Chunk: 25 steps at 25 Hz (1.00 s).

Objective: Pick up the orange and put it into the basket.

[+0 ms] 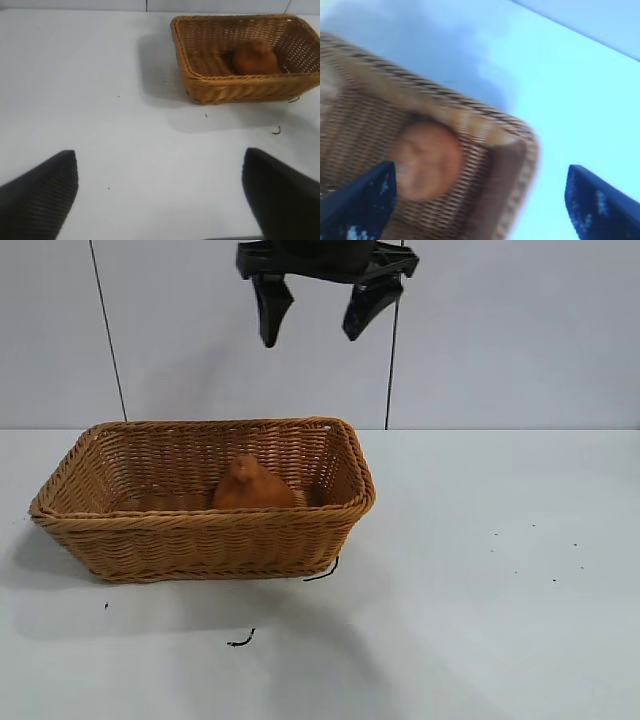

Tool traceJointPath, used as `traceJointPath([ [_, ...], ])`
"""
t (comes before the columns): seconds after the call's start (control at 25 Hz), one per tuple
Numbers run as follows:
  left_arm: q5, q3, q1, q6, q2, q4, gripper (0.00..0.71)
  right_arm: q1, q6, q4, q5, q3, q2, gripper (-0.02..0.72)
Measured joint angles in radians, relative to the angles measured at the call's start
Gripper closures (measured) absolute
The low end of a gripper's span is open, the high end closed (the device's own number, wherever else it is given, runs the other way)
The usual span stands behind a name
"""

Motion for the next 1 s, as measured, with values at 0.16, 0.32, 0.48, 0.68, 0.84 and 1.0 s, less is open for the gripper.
traceJointPath([
  [0.16,0.0,0.0,0.0,0.0,0.0,0.0,0.071,-0.129,0.002,-0.028,0.036,0.0,0.0,0.049],
  [0.32,0.0,0.0,0.0,0.0,0.0,0.0,0.071,-0.259,0.003,-0.046,0.036,0.0,0.0,0.049],
  [0.48,0.0,0.0,0.0,0.0,0.0,0.0,0.071,-0.347,0.005,-0.046,0.037,0.0,0.0,0.049],
  [0.68,0.0,0.0,0.0,0.0,0.0,0.0,0.071,-0.378,0.006,-0.045,0.036,0.02,-0.001,0.05],
  [0.84,0.0,0.0,0.0,0.0,0.0,0.0,0.071,-0.378,-0.002,-0.043,0.034,0.168,-0.035,0.057],
  [1.0,0.0,0.0,0.0,0.0,0.0,0.0,0.071,-0.378,-0.009,-0.043,0.034,0.388,-0.138,0.063],
])
